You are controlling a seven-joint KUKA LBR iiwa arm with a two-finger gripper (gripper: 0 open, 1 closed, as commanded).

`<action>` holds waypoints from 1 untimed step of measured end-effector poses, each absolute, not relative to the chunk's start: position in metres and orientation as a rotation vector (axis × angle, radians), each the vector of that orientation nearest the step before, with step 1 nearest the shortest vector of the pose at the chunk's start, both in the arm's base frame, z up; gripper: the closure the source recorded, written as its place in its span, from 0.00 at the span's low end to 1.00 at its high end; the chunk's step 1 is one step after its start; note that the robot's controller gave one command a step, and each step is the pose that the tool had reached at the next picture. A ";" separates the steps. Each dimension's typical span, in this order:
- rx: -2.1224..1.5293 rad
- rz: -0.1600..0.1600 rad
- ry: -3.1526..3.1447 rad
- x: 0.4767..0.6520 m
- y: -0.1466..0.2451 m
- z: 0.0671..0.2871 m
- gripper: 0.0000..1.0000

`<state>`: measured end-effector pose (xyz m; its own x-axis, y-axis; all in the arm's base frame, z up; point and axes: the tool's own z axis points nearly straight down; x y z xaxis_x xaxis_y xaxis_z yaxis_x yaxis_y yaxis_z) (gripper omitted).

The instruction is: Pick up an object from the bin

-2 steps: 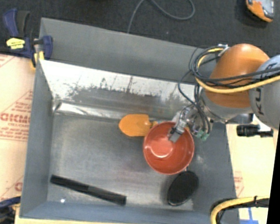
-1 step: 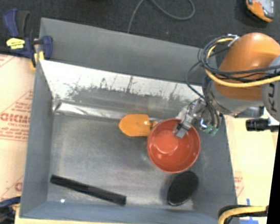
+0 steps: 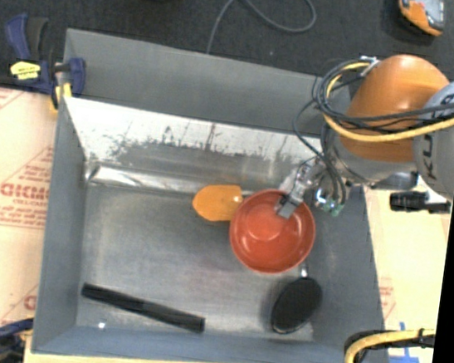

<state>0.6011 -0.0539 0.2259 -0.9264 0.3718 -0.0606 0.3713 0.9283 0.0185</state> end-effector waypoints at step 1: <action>0.478 0.004 3.046 0.601 -0.043 0.147 1.00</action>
Offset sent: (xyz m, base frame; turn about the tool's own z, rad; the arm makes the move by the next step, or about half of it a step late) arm 0.0100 0.0188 -0.1314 0.1258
